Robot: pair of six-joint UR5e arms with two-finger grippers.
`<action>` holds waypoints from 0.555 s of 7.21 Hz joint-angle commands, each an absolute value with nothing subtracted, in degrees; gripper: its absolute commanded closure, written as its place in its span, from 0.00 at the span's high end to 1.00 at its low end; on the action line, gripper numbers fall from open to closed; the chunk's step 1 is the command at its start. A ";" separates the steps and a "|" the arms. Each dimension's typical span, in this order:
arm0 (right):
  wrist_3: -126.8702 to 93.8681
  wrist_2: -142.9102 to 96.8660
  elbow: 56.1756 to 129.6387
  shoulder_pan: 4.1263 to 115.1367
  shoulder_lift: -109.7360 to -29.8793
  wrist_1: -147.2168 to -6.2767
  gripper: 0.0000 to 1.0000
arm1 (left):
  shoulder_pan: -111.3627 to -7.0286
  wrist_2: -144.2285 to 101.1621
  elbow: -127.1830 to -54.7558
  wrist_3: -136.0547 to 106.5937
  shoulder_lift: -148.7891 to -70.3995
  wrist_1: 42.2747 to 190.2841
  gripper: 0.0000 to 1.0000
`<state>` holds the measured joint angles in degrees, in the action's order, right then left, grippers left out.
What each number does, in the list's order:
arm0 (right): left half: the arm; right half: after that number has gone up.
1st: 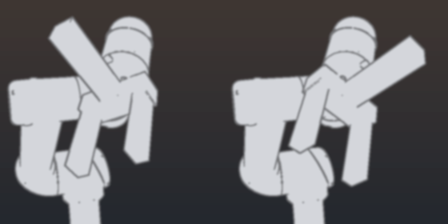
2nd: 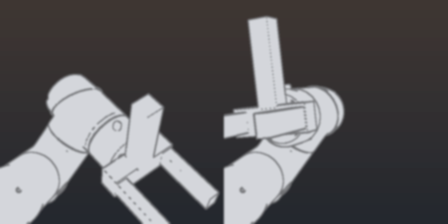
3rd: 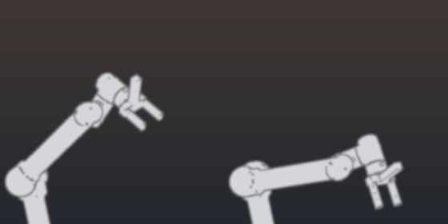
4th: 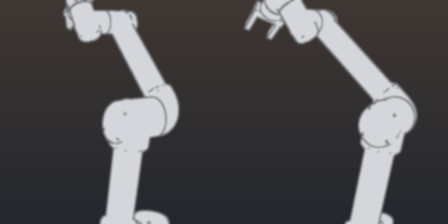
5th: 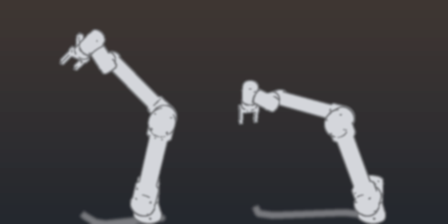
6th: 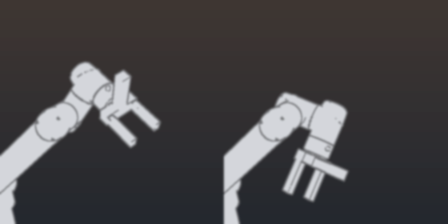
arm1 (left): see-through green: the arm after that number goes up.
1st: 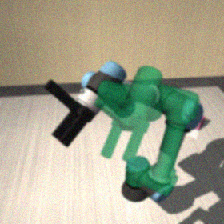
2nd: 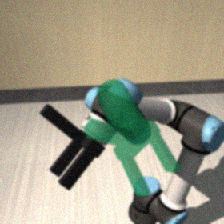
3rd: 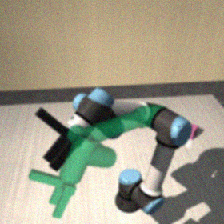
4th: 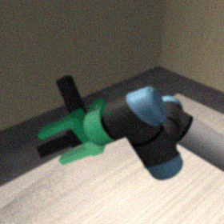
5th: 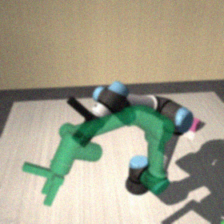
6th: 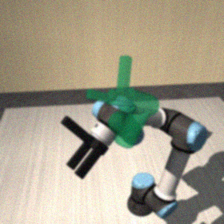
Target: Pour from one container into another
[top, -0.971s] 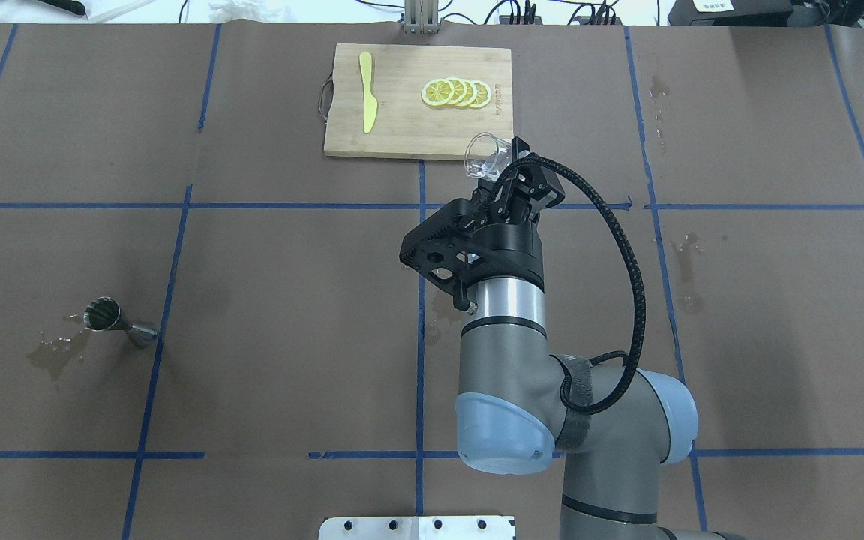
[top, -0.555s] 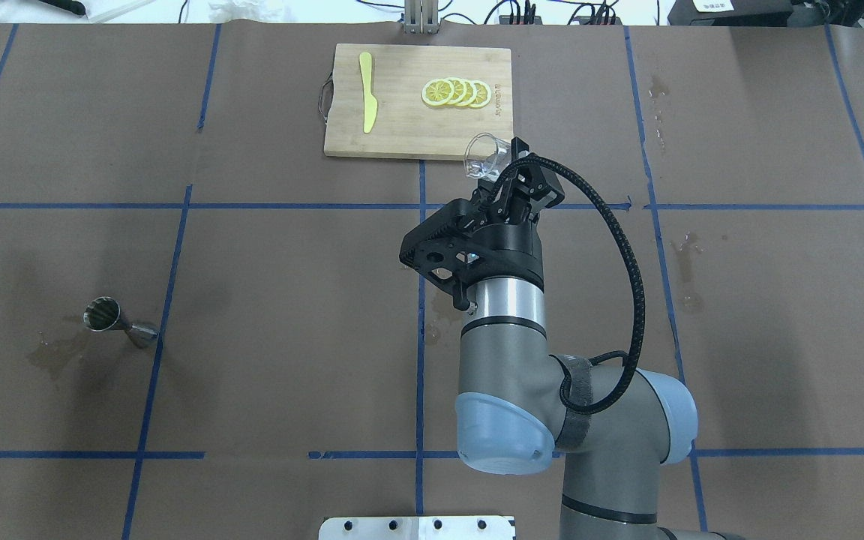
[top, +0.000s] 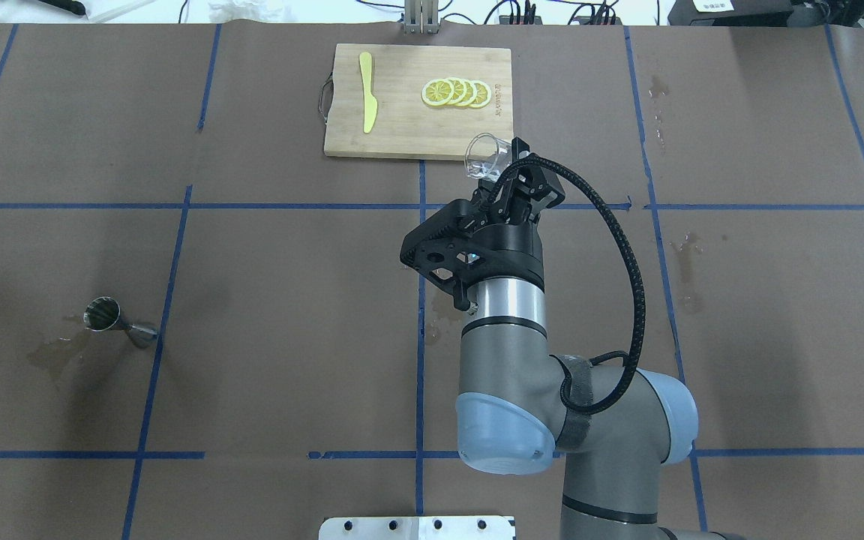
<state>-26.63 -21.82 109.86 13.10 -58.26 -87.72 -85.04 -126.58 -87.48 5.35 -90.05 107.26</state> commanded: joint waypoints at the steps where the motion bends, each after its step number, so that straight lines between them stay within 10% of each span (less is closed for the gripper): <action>1: -26.63 -21.88 109.86 13.10 -58.18 -87.71 0.00 | -88.48 -136.74 -87.98 5.36 -89.91 98.20 1.00; 4: -26.63 -21.97 109.86 13.10 -58.36 -87.71 0.00 | -91.14 -136.85 -89.99 5.27 -89.83 97.65 1.00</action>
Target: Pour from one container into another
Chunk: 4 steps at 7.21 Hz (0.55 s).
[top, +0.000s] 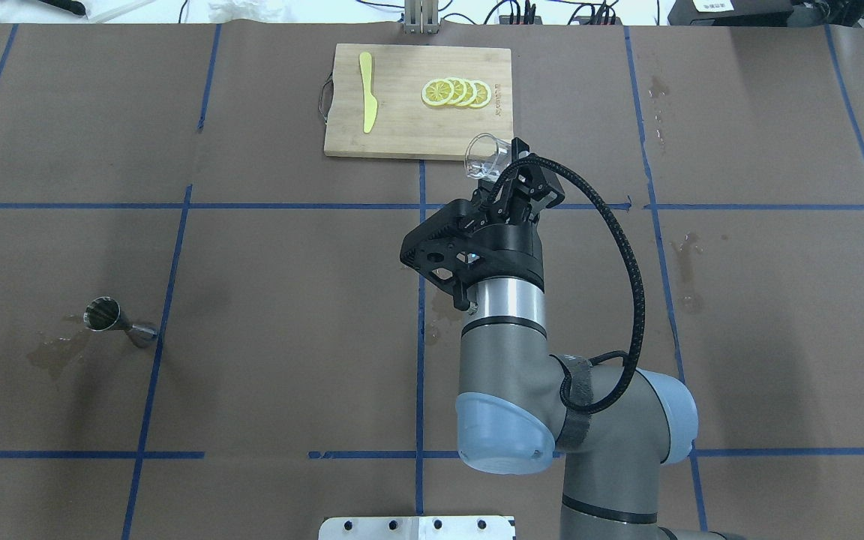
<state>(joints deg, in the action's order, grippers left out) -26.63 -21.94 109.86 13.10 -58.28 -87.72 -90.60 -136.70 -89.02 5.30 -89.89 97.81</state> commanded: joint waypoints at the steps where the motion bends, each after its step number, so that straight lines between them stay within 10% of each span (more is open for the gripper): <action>1: -26.98 -22.58 109.86 13.18 -58.62 -87.37 0.00 | -91.14 -136.85 -90.00 5.27 -90.00 97.91 1.00; 4: -27.60 -24.17 109.78 13.27 -66.95 -69.66 0.00 | -91.14 -136.85 -90.09 5.19 -90.00 98.09 1.00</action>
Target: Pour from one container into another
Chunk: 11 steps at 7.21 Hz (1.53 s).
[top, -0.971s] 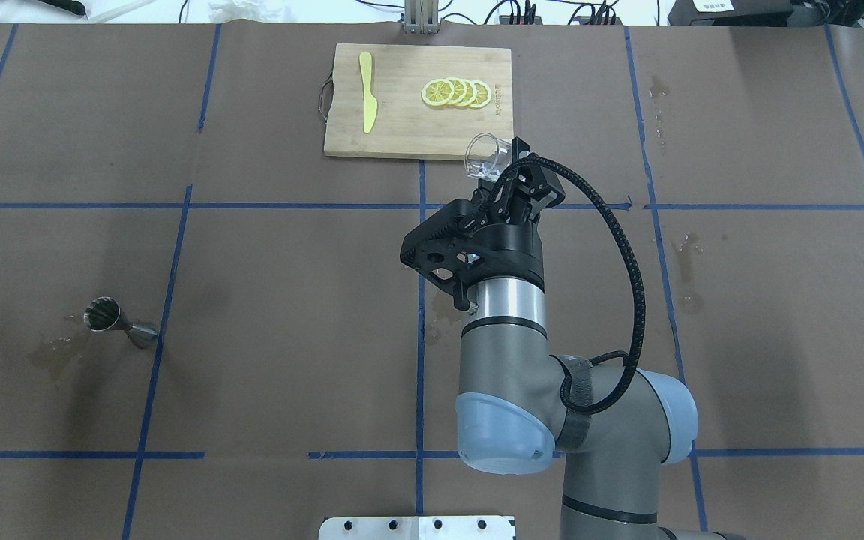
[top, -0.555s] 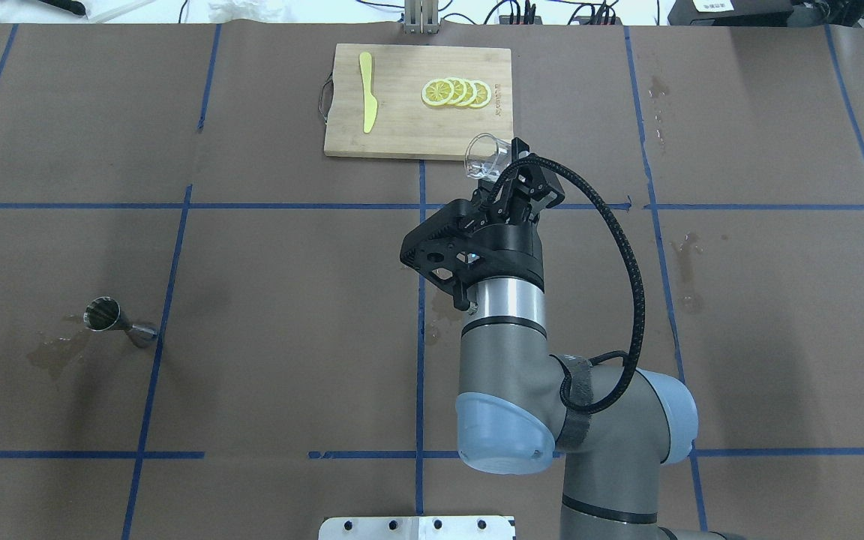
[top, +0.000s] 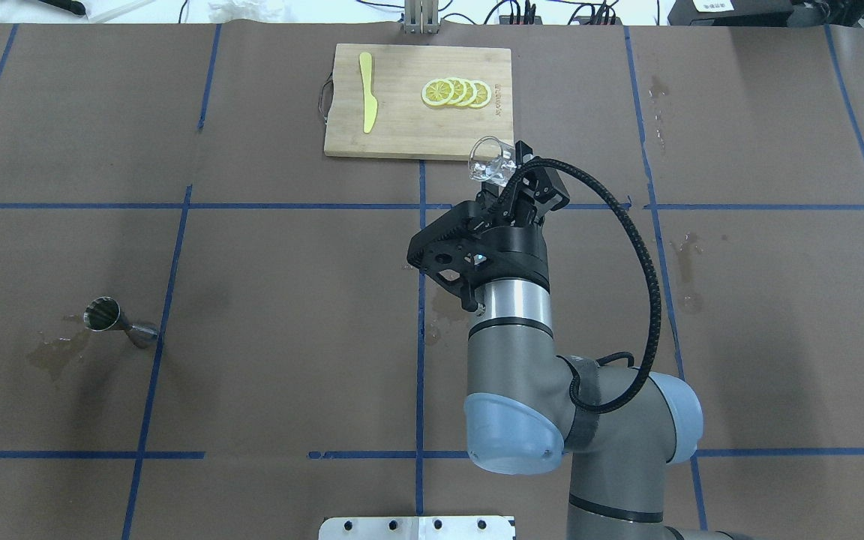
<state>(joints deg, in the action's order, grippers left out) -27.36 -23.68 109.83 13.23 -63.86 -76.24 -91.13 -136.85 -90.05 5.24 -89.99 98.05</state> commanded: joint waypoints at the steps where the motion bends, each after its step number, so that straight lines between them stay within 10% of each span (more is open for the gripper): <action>1: -27.77 -24.95 109.69 13.36 -69.23 -63.61 0.00 | -91.14 -136.85 -90.00 5.19 -90.00 98.09 1.00; 11: -70.36 -28.56 104.25 13.36 -92.20 -51.24 0.00 | -91.14 -136.67 -90.26 5.27 -89.30 98.09 1.00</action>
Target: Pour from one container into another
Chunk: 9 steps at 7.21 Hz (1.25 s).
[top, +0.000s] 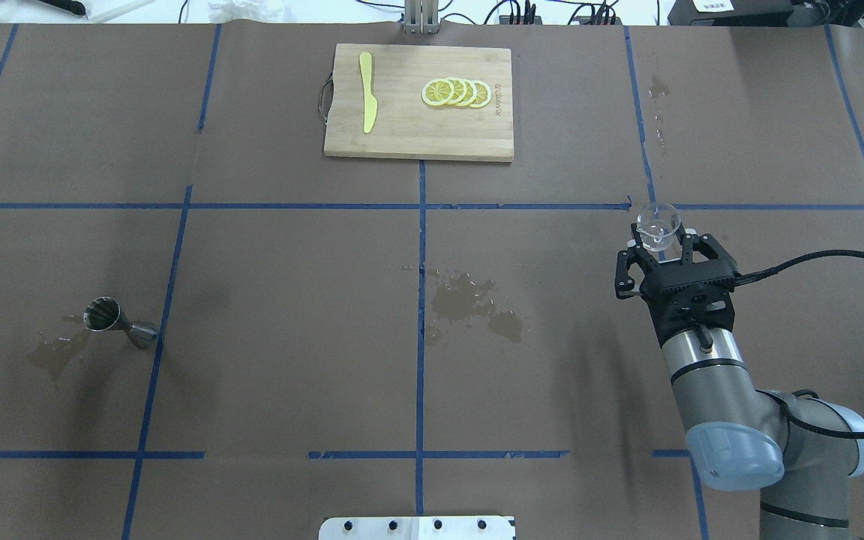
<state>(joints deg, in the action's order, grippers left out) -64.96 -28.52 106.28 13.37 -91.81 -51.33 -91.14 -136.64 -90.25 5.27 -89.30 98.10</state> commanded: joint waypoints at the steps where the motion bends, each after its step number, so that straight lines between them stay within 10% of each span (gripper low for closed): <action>1: -76.66 -28.65 104.24 13.19 -92.20 -51.33 0.00 | -91.14 -136.67 -90.26 5.27 -89.38 98.17 1.00; 9: -88.76 -28.92 95.54 10.73 -92.20 -50.54 0.03 | -91.06 -136.85 -90.26 5.19 -90.09 98.17 1.00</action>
